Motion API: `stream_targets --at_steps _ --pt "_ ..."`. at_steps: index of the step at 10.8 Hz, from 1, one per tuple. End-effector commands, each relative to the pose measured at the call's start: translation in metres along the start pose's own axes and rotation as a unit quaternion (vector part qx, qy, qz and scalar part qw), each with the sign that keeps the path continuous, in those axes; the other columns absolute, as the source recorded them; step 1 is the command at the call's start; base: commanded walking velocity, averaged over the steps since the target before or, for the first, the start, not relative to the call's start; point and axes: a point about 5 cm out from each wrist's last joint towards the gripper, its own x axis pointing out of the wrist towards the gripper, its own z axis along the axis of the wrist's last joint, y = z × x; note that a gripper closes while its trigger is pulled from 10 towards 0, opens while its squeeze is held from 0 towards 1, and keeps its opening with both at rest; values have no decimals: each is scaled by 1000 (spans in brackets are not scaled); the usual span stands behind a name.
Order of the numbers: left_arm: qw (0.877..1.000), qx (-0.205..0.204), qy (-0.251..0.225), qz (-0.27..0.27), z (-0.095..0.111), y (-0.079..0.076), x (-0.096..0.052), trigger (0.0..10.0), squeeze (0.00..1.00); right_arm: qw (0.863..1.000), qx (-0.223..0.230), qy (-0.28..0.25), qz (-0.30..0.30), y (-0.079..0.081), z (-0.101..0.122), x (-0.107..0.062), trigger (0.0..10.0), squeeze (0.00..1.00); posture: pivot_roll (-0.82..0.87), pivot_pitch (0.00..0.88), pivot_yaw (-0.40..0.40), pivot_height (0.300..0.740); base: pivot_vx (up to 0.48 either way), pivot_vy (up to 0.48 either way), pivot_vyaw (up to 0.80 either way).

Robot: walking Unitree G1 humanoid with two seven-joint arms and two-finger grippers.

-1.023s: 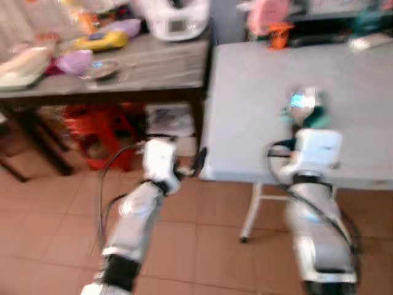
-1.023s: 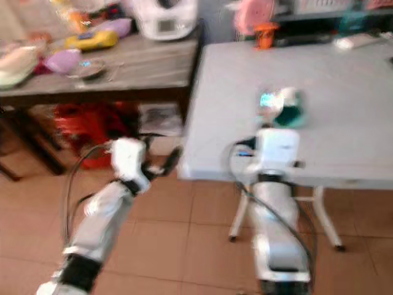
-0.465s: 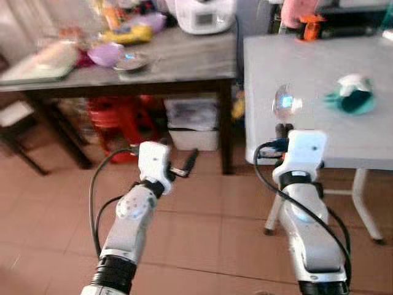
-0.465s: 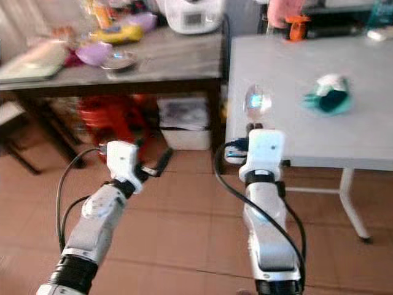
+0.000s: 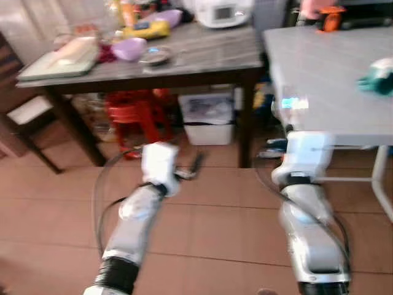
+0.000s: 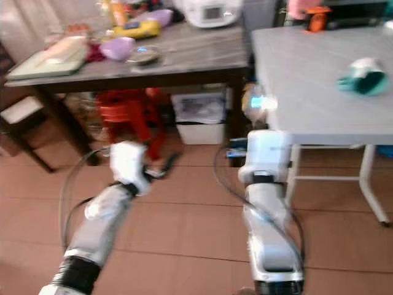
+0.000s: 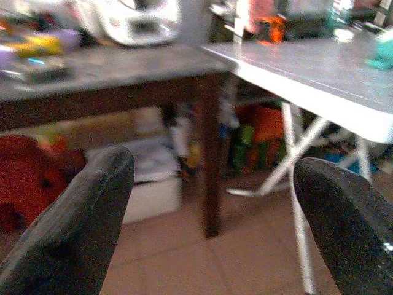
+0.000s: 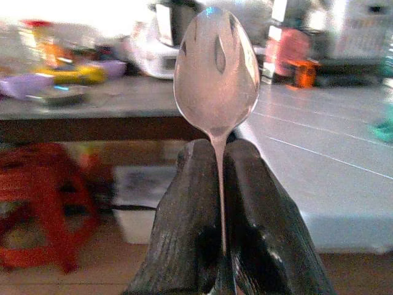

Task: Setting the table

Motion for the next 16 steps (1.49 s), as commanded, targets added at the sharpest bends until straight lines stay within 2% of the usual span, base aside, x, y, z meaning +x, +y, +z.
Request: stream_targets --at_steps 1,6,16 --pt "1000 3 -7 -9 3 -5 3 10000 0 1000 -4 -6 -10 -6 2 2 10000 0 -130 72 146 740 0 0 0" --pt "999 -2 -19 -48 7 -11 1 10000 0 1000 -4 -6 -9 -4 1 1 10000 0 -127 73 148 740 0 0 0" --pt "998 -4 -15 -62 6 -15 0 10000 0 1000 -5 -7 -8 -4 1 1 10000 0 -132 71 148 740 408 0 0"
